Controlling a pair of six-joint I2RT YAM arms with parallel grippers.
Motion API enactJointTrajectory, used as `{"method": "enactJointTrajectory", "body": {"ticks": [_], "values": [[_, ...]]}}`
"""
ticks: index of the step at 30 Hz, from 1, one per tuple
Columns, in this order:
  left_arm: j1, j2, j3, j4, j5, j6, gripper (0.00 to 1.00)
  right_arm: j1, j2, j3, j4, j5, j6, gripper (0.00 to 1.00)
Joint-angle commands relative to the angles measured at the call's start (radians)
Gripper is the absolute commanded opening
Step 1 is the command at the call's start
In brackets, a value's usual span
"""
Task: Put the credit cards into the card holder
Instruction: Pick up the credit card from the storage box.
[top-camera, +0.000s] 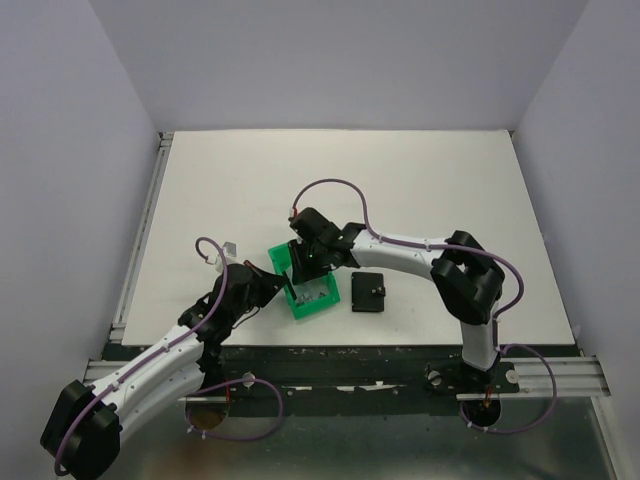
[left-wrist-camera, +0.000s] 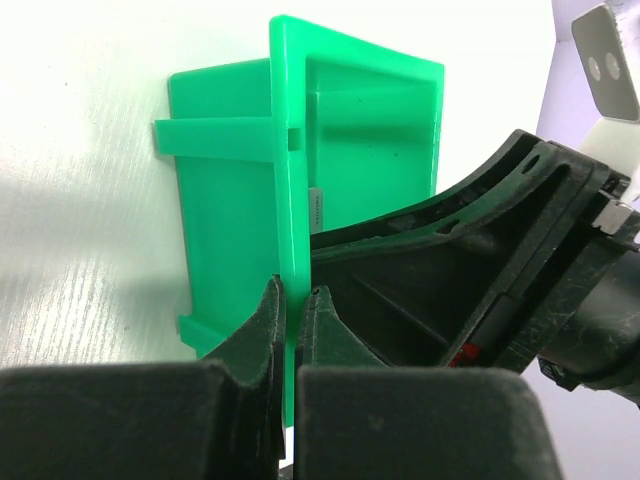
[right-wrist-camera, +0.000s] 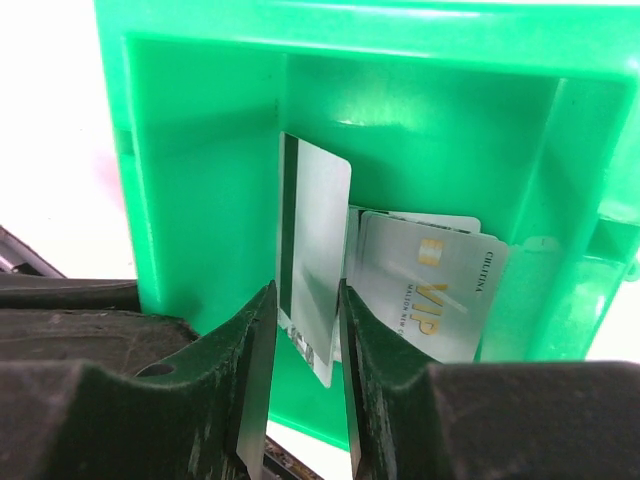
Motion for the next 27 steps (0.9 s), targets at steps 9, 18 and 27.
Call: {"method": "enactJointTrajectory", "body": {"ticks": [9, 18, 27], "values": [[-0.002, 0.009, -0.027, -0.023, 0.023, 0.019, 0.0, 0.028, 0.016, -0.01, 0.11, -0.174, 0.026, 0.37], [-0.002, 0.009, -0.029, -0.022, 0.024, 0.019, 0.0, 0.028, 0.039, 0.014, 0.04, -0.133, 0.015, 0.32], [0.002, 0.01, -0.011, -0.022, 0.013, 0.06, 0.0, 0.028, -0.093, -0.056, 0.05, 0.017, 0.052, 0.1]]}}
